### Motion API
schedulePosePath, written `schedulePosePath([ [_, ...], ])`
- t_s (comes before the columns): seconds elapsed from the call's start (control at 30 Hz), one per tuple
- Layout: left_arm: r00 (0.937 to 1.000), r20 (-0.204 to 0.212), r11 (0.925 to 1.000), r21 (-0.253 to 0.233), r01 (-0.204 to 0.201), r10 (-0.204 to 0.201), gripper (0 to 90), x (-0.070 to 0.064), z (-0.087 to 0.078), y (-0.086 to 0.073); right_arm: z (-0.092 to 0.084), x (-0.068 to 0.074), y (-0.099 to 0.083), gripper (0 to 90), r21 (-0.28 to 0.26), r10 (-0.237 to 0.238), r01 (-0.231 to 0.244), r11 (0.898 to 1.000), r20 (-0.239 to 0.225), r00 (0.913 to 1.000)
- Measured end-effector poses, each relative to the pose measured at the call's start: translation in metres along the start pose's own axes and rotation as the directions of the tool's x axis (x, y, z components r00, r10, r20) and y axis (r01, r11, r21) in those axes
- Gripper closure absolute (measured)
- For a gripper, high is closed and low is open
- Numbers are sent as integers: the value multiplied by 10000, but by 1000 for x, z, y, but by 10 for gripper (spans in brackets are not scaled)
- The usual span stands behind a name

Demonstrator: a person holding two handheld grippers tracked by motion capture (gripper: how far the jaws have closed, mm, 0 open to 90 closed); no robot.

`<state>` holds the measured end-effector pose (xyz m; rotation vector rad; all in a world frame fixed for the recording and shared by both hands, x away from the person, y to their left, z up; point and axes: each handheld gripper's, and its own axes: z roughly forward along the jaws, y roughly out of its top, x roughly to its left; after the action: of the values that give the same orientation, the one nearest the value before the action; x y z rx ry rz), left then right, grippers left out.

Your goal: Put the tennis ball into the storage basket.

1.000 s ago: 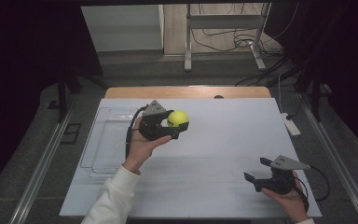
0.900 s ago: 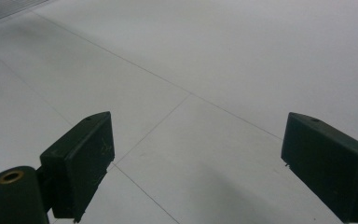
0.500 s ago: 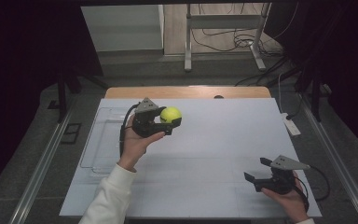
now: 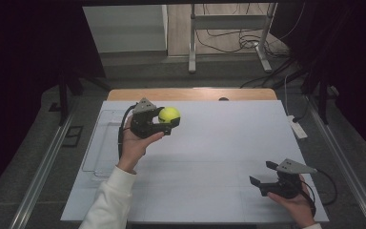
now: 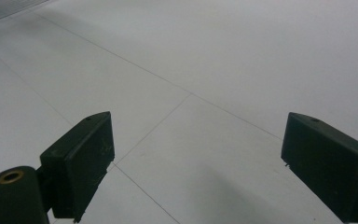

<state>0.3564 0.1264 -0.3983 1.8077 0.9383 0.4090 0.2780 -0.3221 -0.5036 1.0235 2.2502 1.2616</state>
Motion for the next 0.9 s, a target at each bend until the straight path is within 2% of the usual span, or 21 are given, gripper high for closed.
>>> schedulePosePath([
  [0.43, 9989, -417, 9997, -154, 207, -214, 264, 12, -7, 0, 0, 0, 0, 97, 12, -6, 6, 10000, -5, 10000],
  [0.9, 9946, -924, 9987, -227, 446, -465, 264, 27, -13, -3, 0, 0, 0, 98, 1, -5, 5, 10000, 0, 10000],
])
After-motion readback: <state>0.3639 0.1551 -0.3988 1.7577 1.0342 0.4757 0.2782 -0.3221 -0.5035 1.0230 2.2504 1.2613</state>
